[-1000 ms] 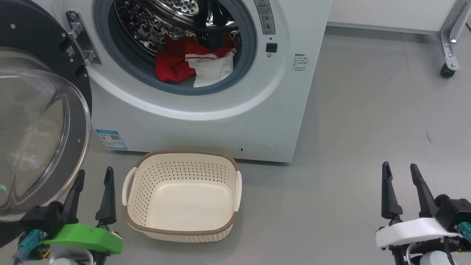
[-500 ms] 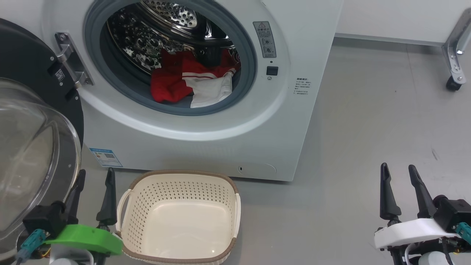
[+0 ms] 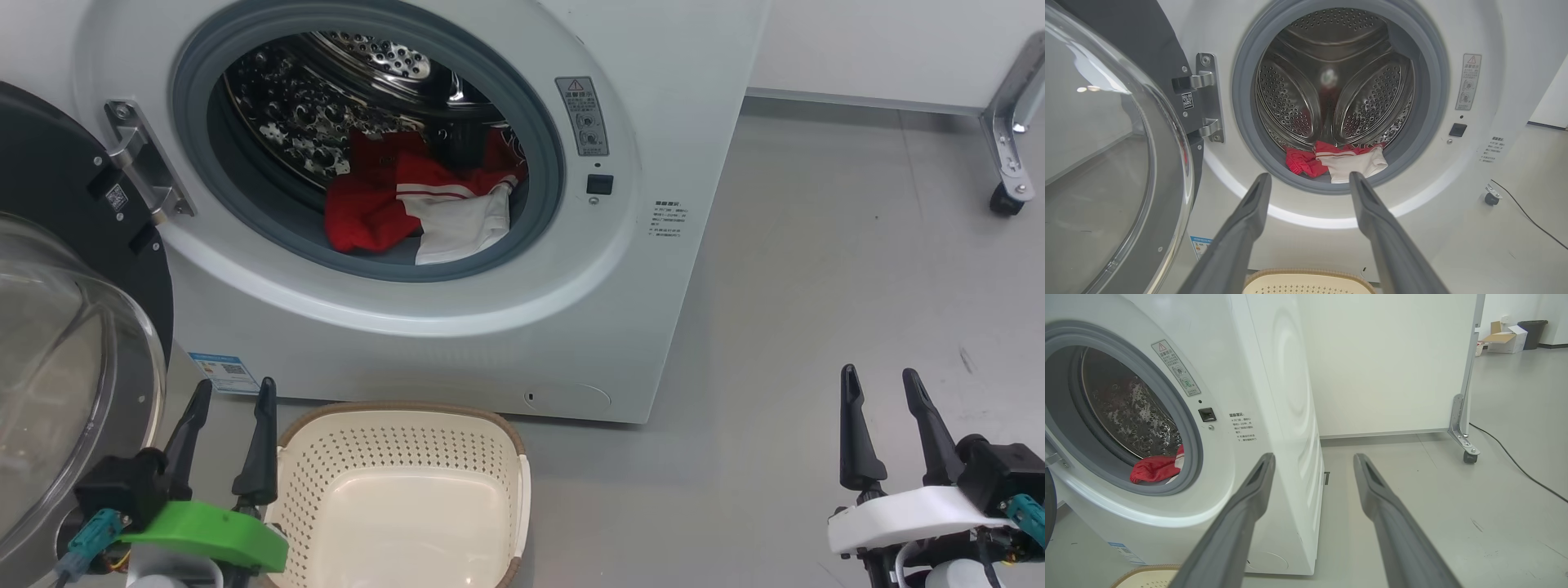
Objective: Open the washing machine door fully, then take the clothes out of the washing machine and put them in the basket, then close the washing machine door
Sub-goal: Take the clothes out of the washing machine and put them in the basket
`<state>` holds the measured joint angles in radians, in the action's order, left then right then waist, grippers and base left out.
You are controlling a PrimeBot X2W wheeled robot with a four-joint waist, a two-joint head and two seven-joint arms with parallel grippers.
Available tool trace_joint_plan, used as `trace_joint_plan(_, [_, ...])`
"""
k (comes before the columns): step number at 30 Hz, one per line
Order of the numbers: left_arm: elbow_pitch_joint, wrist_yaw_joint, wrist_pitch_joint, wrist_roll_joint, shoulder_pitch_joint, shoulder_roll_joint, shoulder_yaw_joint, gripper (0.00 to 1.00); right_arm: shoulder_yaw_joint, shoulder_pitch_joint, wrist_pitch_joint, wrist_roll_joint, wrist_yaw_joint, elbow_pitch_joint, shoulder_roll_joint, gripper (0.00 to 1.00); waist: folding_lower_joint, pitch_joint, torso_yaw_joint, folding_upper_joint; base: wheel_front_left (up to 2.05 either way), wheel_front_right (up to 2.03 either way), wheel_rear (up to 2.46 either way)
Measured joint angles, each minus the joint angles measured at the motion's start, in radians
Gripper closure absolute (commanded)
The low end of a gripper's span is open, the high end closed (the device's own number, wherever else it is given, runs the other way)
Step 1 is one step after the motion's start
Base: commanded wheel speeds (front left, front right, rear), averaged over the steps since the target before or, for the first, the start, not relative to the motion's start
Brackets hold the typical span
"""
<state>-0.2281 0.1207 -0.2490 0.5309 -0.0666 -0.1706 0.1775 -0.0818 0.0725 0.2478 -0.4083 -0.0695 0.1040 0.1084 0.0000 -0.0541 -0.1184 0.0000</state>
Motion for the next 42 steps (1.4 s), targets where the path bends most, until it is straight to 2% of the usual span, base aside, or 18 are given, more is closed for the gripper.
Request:
trace_joint_plan(24, [0.002,0.000,0.000,0.003,0.002,-0.009,0.003,0.00,-0.016,-0.001,0.000,0.011,-0.002,-0.004,-0.002,0.00,0.0000,-0.012,0.006,0.0000,0.02,-0.02,0.00])
trace_joint_plan(37, [0.026,0.000,0.012,0.017,-0.002,-0.034,-0.030,0.00,-0.030,-0.003,0.000,0.024,0.000,-0.038,-0.007,0.00,0.0000,-0.097,0.069,0.0000,0.00,0.00,0.00])
trace_joint_plan(42, [0.046,0.000,0.038,0.067,-0.047,-0.033,-0.054,0.00,-0.044,-0.011,0.000,0.026,0.000,-0.053,-0.014,0.00,0.0000,-0.146,0.107,0.0000,0.00,0.00,0.00])
